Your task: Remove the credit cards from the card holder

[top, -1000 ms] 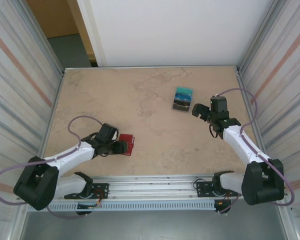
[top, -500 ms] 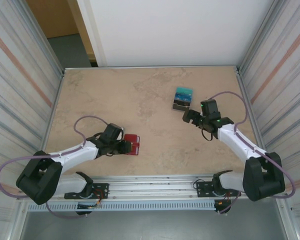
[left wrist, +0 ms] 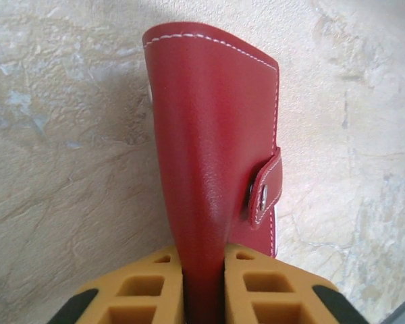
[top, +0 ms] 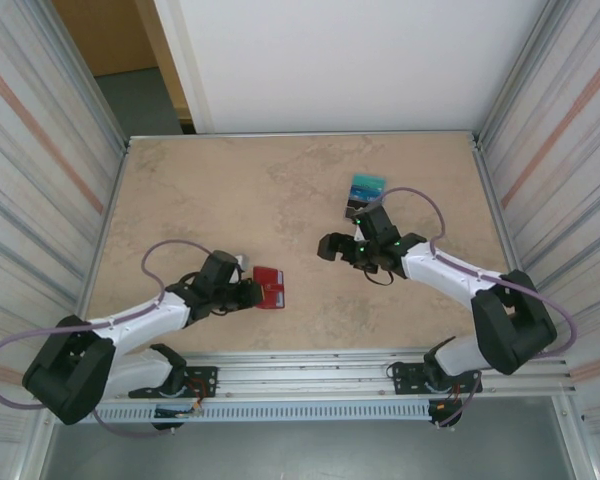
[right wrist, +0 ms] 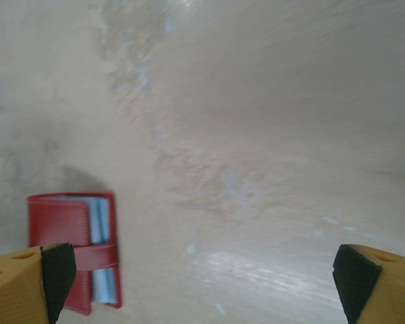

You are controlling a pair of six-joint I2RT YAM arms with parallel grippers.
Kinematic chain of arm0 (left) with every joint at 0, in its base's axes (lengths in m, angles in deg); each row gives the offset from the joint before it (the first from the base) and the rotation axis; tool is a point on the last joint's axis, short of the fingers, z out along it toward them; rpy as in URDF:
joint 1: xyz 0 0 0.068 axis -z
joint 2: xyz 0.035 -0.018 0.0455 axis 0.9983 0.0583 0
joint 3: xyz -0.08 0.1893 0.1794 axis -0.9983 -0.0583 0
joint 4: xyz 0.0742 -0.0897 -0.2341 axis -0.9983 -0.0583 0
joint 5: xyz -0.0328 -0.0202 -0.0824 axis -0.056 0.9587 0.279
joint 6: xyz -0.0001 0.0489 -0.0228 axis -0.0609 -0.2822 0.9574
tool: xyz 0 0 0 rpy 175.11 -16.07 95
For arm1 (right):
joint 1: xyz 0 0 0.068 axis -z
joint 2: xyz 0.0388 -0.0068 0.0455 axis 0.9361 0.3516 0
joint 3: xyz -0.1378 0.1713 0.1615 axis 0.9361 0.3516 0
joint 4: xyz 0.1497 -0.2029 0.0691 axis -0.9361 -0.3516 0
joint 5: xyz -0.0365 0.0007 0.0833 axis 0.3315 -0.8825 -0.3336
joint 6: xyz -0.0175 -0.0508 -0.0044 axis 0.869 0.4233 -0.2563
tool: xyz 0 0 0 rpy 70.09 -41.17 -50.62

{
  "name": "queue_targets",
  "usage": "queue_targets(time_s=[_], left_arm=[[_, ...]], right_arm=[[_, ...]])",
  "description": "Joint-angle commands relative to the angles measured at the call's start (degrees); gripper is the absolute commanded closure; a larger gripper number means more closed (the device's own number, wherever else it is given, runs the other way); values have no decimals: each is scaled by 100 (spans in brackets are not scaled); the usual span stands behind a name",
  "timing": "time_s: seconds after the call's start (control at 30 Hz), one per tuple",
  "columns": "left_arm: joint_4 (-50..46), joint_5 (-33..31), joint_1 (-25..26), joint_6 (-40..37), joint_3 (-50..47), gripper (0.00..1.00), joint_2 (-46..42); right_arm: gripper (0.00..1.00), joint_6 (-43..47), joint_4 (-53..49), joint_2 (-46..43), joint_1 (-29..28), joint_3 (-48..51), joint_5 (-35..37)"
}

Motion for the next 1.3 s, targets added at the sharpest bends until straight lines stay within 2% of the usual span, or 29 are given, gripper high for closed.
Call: queue_targets(time_s=[0.0, 0.13, 0.3, 0.67, 0.9, 1.07, 1.27], left_arm=[[325, 116, 35, 265, -183, 88, -168], [746, 253, 33, 421, -298, 96, -325], [1156, 484, 28, 354, -278, 98, -551], [1359, 730, 28, 213, -156, 99, -1097], [1417, 832, 34, 204, -71, 99, -1133], [1448, 793, 33, 190, -49, 97, -1067], [1644, 837, 34, 232, 3, 89, -884]], right_arm=[[3, -431, 700, 310, -198, -133, -683], [5, -604, 1223, 635, -347, -143, -1096], [4, -647, 1677, 1070, -619, -338, -1454], [4, -606, 2195, 1488, -845, -726, -1993], [9, -626, 2301, 1529, -877, -840, -2155], [19, -615, 2309, 1491, -917, -862, -2172], [43, -767, 2529, 1516, -947, -826, -2240]])
